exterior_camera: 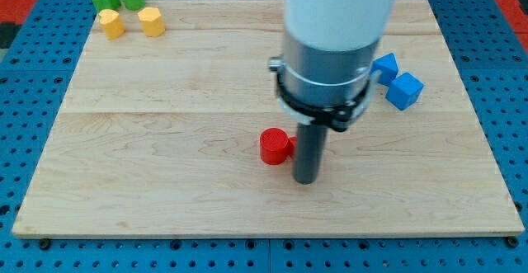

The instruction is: Separate the red circle from the red star

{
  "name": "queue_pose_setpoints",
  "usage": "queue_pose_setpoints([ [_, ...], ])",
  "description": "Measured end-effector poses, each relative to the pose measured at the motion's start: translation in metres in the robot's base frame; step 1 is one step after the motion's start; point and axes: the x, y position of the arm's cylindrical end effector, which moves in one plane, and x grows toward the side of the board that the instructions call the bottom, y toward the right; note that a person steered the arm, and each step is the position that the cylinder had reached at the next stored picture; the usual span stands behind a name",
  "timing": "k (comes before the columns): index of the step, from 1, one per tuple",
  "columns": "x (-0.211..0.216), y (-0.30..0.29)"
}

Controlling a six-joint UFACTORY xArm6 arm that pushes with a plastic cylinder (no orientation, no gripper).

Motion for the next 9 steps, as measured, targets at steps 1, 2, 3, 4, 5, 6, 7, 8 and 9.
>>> queue_pose_setpoints([
  [1, 0.000, -0.021],
  [2, 0.000, -0.037],
  [3, -0.004, -0.024],
  [4, -0.048, -0.009],
  [5, -0.090, -0.009],
  [6, -0.078, -0.013],
  [7, -0.060, -0.040],
  [8, -0.104, -0.062],
  [9, -0.137, -0.005],
])
